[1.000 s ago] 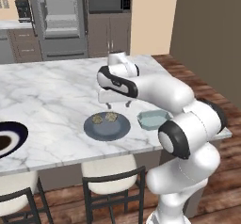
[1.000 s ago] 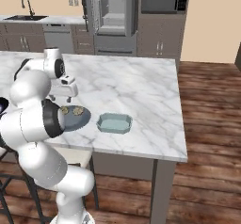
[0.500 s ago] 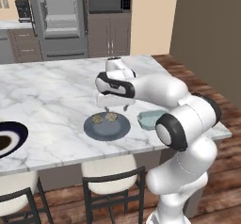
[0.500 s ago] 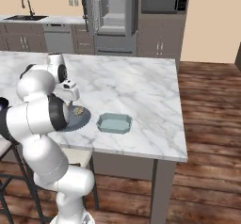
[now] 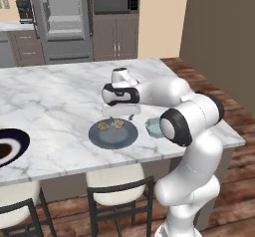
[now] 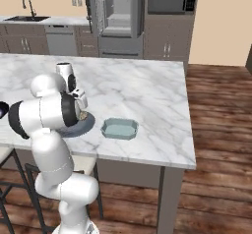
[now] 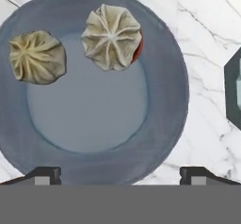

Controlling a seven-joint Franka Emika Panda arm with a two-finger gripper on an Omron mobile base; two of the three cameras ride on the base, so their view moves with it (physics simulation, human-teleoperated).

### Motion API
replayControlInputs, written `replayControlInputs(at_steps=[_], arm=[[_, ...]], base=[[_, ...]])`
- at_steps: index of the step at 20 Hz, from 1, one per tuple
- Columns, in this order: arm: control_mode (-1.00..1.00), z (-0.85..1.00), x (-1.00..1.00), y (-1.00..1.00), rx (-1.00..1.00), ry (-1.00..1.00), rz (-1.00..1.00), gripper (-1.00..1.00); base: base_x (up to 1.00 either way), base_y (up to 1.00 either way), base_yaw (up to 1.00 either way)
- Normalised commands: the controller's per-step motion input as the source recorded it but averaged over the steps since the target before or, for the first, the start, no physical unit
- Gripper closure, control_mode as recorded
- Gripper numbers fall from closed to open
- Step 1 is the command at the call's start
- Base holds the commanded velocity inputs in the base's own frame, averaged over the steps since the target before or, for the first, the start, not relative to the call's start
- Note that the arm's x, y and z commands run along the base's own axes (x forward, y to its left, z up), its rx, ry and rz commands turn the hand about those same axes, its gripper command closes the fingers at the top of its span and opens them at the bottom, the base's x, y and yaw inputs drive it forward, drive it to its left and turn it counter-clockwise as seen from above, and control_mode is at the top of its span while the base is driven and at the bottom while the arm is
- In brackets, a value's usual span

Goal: Place two dumplings into each of the tupperware containers and then place the containers in the fridge.

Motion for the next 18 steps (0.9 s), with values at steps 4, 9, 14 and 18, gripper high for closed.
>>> replayControlInputs(at_steps=[4,9,14,18], arm=[[-1.00,-0.41,0.50,0.00,0.00,0.00,0.00,-1.00],[-1.00,-0.37,0.46,0.02,0.00,0.00,0.00,-1.00],[-1.00,-0.30,0.46,0.13,0.00,0.00,0.00,-1.00],[-1.00,-0.21,0.33,0.15,0.00,0.00,0.00,-1.00]], base=[[0.00,0.00,0.00],[0.00,0.00,0.00],[0.00,0.00,0.00],[0.00,0.00,0.00]])
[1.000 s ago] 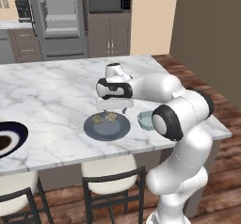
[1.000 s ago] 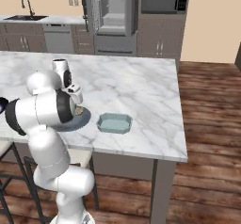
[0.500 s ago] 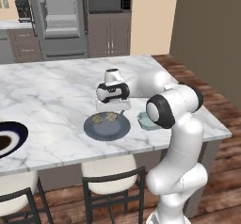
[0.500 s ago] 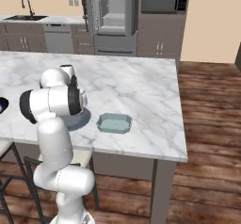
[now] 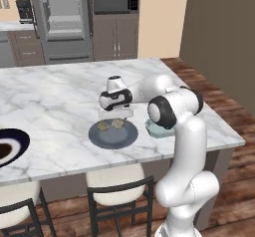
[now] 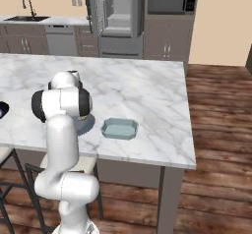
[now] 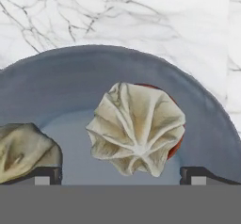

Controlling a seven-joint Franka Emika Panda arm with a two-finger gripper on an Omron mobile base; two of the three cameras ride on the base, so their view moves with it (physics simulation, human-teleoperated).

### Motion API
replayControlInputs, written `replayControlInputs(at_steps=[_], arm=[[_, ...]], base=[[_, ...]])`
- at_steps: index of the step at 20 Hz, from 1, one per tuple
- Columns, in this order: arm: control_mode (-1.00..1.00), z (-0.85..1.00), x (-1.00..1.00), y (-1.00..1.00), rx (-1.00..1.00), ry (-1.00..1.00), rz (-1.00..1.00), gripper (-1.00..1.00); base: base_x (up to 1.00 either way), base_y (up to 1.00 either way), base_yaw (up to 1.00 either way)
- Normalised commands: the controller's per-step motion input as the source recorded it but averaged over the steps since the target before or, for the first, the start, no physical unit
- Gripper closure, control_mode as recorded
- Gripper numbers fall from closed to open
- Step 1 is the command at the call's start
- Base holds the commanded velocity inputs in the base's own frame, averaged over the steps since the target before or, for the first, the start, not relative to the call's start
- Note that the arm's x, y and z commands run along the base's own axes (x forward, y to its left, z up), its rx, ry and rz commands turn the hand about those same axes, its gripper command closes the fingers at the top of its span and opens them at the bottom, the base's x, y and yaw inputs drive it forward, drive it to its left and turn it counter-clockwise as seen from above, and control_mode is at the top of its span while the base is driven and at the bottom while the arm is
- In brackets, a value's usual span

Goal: Place two dumplings into each of the tupperware containers and then place the containers in the fridge.

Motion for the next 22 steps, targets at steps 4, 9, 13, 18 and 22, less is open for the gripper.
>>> replayControlInputs(at_steps=[4,9,13,18,22], arm=[[-1.00,-0.06,0.09,0.02,0.00,-0.01,0.00,-1.00],[-1.00,-0.01,-0.01,-0.01,0.00,0.00,0.00,-1.00],[-1.00,0.00,-0.08,-0.02,0.00,0.00,0.00,-1.00],[-1.00,0.00,-0.03,-0.09,0.00,0.00,0.00,-1.00],[-1.00,-0.02,0.00,-0.06,0.00,0.00,0.00,-1.00]], base=[[0.00,0.00,0.00],[0.00,0.00,0.00],[0.00,0.00,0.00],[0.00,0.00,0.00],[0.00,0.00,0.00]])
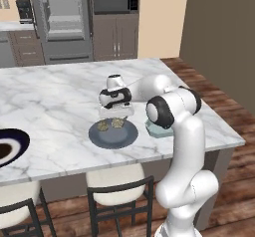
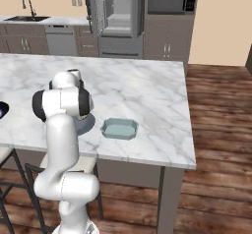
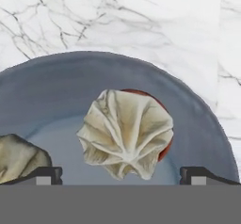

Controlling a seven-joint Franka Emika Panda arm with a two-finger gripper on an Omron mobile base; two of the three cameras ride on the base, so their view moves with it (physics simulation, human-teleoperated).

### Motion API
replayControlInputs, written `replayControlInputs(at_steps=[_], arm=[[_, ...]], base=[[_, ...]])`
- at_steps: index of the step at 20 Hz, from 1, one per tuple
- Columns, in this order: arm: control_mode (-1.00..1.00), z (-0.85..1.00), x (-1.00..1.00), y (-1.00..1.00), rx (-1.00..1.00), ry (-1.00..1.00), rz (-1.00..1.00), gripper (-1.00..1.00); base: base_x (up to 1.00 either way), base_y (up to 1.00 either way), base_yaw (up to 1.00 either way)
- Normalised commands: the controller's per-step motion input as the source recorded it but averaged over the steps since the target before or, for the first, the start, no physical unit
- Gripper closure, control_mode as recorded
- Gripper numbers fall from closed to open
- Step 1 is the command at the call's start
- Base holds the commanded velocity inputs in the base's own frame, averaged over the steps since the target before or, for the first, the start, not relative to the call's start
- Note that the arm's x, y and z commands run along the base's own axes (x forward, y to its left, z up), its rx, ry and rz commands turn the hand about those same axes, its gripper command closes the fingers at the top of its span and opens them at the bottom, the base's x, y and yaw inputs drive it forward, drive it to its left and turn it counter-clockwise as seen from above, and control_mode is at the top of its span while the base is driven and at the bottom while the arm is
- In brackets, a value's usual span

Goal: Place two dumplings into each of the tupperware containers and then place the containers in the fridge.

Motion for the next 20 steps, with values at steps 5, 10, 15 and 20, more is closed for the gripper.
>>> replayControlInputs(at_steps=[5,10,15,20], arm=[[-1.00,-0.11,0.00,-0.03,0.00,0.00,0.00,-1.00],[-1.00,-0.09,0.06,-0.06,0.00,0.00,0.00,-1.00],[-1.00,-0.03,0.20,0.00,0.00,0.00,0.00,-1.00],[-1.00,-0.01,0.10,-0.03,0.00,0.00,0.00,-1.00]], base=[[0.00,0.00,0.00],[0.00,0.00,0.00],[0.00,0.00,0.00],[0.00,0.00,0.00]])
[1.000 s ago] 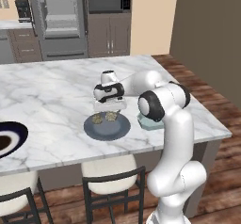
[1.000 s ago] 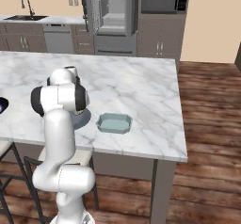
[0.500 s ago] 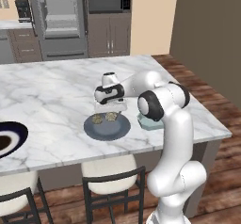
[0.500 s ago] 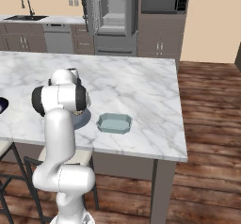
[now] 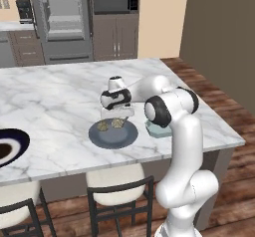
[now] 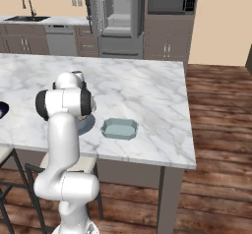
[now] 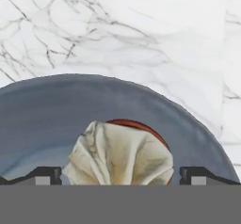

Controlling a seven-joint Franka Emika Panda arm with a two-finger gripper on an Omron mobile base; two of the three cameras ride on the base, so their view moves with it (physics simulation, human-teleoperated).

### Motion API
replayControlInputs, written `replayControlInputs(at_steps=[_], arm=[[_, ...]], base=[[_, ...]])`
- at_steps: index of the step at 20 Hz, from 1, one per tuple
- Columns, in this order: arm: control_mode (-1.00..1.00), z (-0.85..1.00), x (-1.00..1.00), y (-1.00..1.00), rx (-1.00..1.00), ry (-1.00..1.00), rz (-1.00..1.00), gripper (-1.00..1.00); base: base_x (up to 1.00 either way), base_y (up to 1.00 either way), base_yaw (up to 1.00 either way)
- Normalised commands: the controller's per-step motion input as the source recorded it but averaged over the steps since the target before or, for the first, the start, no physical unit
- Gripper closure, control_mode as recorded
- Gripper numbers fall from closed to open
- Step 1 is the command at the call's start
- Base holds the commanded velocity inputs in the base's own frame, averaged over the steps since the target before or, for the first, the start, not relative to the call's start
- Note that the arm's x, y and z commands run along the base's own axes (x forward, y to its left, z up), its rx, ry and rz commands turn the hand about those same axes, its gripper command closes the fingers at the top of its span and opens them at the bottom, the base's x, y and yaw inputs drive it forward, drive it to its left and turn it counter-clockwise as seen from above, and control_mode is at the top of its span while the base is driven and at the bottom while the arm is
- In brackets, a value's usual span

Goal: Place two dumplings into each of the tupperware containers and then place the containers in the fridge.

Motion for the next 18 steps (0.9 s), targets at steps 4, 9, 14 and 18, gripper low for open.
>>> replayControlInputs(at_steps=[4,9,14,18], arm=[[-1.00,-0.01,0.00,0.00,0.00,0.00,0.00,-1.00],[-1.00,-0.06,-0.01,0.00,0.00,0.00,0.00,-1.00],[-1.00,-0.16,0.00,0.00,0.00,0.00,0.00,1.00],[-1.00,-0.03,0.00,0.00,0.00,0.00,0.00,1.00]], base=[[0.00,0.00,0.00],[0.00,0.00,0.00],[0.00,0.00,0.00],[0.00,0.00,0.00]])
